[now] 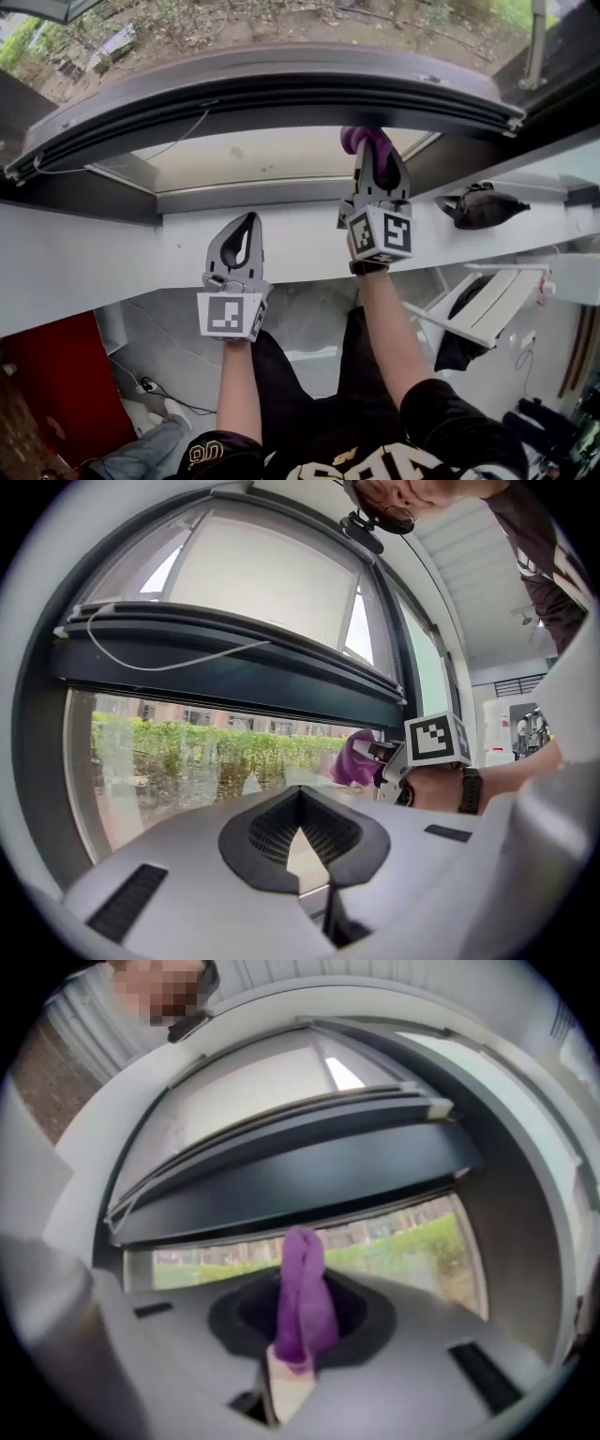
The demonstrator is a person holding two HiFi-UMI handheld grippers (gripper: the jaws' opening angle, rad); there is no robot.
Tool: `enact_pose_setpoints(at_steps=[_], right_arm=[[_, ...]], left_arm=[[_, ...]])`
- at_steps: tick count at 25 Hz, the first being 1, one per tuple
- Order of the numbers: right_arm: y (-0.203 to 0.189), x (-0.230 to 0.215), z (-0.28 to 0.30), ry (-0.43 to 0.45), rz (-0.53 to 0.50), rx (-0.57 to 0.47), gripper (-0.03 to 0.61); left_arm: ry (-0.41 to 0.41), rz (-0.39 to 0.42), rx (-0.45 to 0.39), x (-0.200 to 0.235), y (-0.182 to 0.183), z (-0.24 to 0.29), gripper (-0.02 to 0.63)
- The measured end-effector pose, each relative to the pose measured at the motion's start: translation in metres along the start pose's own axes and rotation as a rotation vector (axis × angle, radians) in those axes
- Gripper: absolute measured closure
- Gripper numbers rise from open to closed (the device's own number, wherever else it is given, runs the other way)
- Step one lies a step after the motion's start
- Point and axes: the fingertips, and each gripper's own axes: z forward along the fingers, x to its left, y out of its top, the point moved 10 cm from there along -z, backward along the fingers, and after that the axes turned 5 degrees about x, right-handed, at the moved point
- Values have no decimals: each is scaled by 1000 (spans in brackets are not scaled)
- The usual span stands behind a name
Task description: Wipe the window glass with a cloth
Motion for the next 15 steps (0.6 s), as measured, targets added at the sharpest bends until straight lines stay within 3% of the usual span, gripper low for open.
enact_pose_setpoints(at_steps=[5, 8, 12, 15], right_arm=[[-28, 164, 27, 281, -55, 64, 502], [-58, 265, 44, 426, -124, 57, 502], [-108, 383, 72, 550, -173, 89, 502], [-145, 438, 95, 585, -131, 125, 502]], left_arm=[[160, -43, 6, 81, -9, -79, 604], [236, -15, 6, 132, -11, -122, 604], [306, 14, 34, 190, -24, -168, 604], [355, 21, 69, 220, -30, -207, 604]])
